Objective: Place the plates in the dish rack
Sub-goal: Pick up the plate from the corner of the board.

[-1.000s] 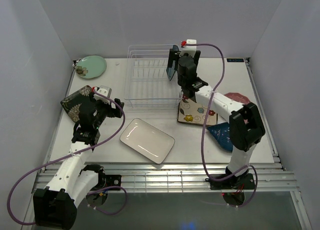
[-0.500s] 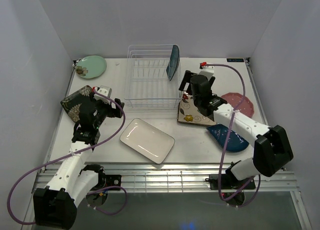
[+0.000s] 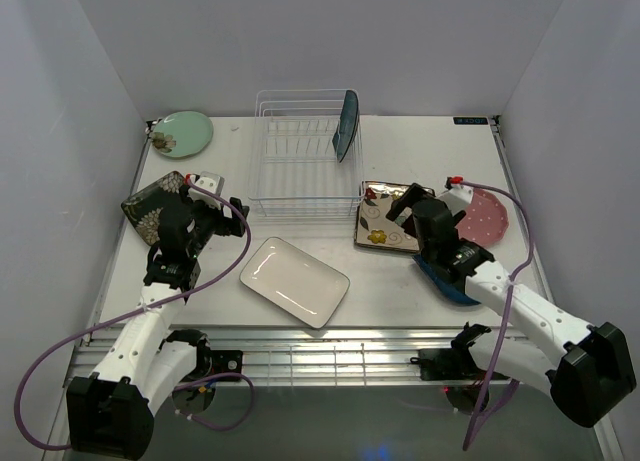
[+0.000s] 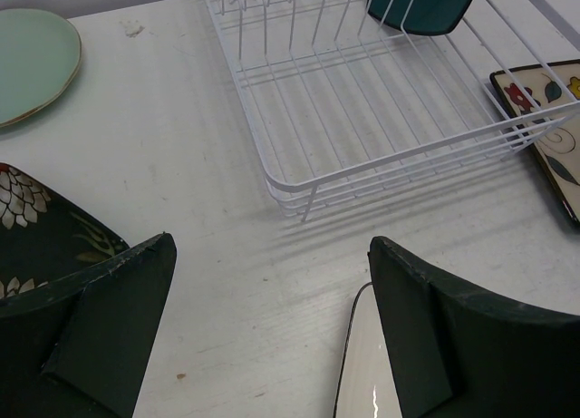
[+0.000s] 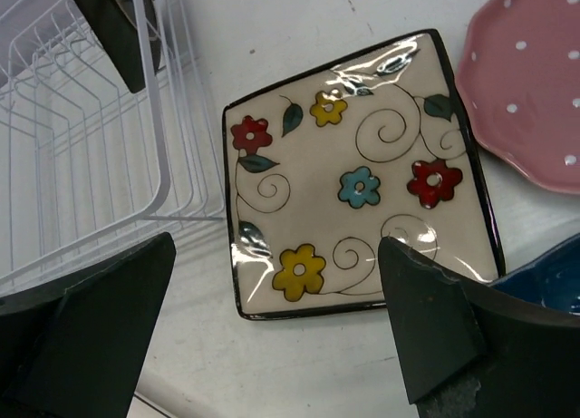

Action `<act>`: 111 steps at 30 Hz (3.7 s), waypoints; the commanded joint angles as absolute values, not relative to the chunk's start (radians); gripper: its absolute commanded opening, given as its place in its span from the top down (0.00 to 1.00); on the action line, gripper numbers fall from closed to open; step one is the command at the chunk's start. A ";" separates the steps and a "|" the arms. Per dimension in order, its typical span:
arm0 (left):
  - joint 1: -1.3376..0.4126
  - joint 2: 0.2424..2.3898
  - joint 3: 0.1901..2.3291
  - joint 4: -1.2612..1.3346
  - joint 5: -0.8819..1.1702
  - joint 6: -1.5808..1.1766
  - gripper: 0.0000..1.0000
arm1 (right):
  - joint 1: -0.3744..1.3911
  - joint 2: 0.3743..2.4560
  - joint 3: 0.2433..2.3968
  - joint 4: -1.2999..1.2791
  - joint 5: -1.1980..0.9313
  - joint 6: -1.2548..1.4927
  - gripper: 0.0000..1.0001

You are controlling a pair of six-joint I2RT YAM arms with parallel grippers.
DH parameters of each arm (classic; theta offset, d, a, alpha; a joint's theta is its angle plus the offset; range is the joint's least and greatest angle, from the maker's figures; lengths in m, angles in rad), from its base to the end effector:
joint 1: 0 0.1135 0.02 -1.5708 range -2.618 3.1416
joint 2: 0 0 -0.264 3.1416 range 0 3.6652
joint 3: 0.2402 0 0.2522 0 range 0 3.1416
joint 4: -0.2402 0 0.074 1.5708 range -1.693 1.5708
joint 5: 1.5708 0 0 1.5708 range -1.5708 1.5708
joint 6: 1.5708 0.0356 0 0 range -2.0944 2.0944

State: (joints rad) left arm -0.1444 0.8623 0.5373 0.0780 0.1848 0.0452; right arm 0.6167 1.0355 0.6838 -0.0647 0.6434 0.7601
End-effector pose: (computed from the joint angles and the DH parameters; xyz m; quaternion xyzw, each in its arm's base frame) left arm 0.2021 -0.0360 0.2660 0.1308 0.7766 -0.1030 0.6076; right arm 0.1997 0.1154 0.2711 0.2290 0.7806 0.1243 0.5681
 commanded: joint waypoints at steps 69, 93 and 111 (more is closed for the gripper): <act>-0.147 0.859 0.552 0.054 0.276 0.060 0.02 | 0.614 0.632 0.396 -0.997 0.503 1.955 0.01; -0.147 0.864 0.554 0.052 0.255 0.058 0.02 | 0.614 0.569 0.307 -0.988 0.745 2.224 0.29; -0.147 0.864 0.554 0.052 0.248 0.060 0.02 | 0.614 0.701 0.295 -0.896 0.759 2.298 0.73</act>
